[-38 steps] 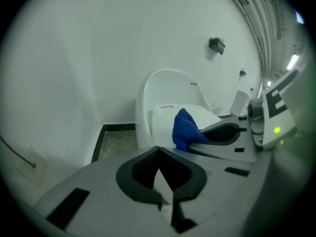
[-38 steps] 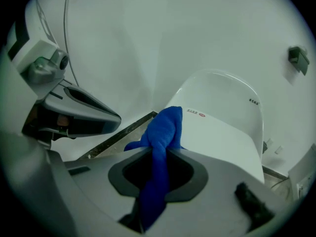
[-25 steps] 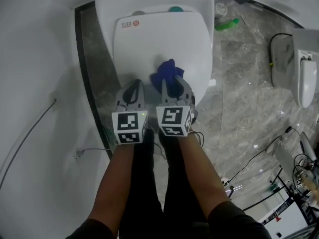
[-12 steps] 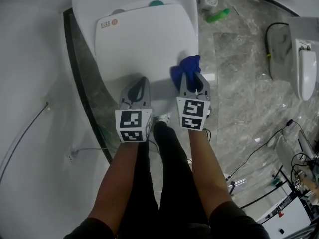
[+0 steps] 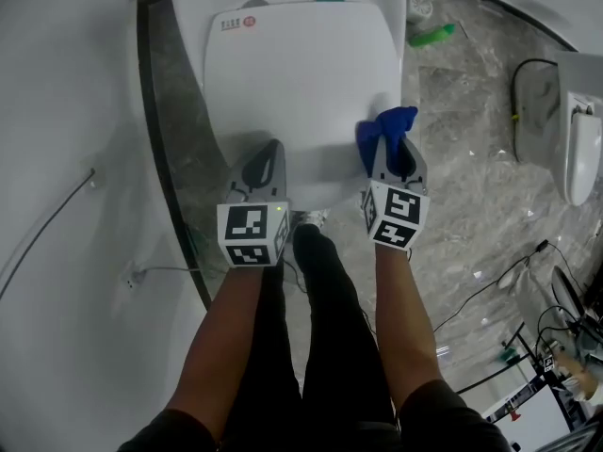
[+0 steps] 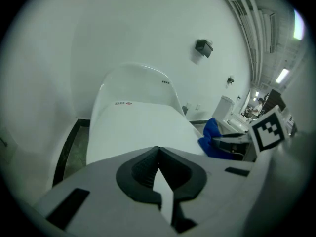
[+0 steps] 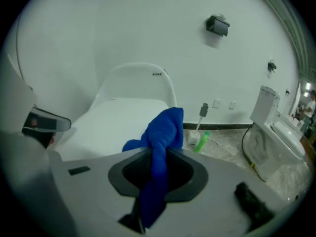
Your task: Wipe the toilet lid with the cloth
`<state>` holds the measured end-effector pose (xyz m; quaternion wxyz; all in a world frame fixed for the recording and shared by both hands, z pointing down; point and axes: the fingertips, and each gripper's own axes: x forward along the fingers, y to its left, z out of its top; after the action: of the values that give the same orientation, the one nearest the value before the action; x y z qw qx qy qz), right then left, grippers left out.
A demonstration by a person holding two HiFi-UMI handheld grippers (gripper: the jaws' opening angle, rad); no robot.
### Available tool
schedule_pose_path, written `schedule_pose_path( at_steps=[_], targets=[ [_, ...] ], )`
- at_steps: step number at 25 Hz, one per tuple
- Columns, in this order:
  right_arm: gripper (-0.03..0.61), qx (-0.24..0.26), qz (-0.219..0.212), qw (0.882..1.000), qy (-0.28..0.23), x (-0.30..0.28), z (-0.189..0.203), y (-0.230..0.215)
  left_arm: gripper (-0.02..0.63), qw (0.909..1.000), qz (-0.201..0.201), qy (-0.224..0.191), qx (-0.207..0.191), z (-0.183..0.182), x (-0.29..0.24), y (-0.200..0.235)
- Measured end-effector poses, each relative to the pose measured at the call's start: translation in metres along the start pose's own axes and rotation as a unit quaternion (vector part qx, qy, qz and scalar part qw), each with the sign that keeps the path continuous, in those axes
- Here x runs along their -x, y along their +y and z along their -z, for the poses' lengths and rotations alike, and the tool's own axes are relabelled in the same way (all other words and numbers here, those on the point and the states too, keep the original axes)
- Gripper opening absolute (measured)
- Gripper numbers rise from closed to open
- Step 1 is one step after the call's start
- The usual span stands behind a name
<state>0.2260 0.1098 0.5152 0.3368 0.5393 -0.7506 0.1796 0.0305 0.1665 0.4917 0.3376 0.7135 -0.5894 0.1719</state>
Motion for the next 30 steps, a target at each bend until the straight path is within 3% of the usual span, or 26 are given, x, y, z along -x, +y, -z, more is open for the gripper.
schedule_pose_path(
  at_steps=[8, 16, 23, 30],
  targets=[
    [0.067, 0.074, -0.134, 0.988, -0.007, 0.069, 0.004, 0.167, 0.009, 0.9987, -0.043, -0.012, 0.025, 0.018, 0.049, 0.063],
    [0.067, 0.101, -0.19, 0.976, 0.011, 0.046, 0.008, 0.262, 0.009, 0.9951, -0.087, 0.005, 0.047, 0.049, 0.089, 0.121],
    [0.067, 0.177, -0.179, 0.968, 0.014, 0.028, 0.012, 0.288, 0.009, 0.994, -0.095, 0.012, 0.053, 0.069, 0.086, 0.137],
    [0.067, 0.173, -0.161, 0.972, 0.013, 0.032, 0.014, 0.264, 0.009, 0.9953, -0.08, 0.021, 0.05, 0.073, 0.081, 0.126]
  ],
)
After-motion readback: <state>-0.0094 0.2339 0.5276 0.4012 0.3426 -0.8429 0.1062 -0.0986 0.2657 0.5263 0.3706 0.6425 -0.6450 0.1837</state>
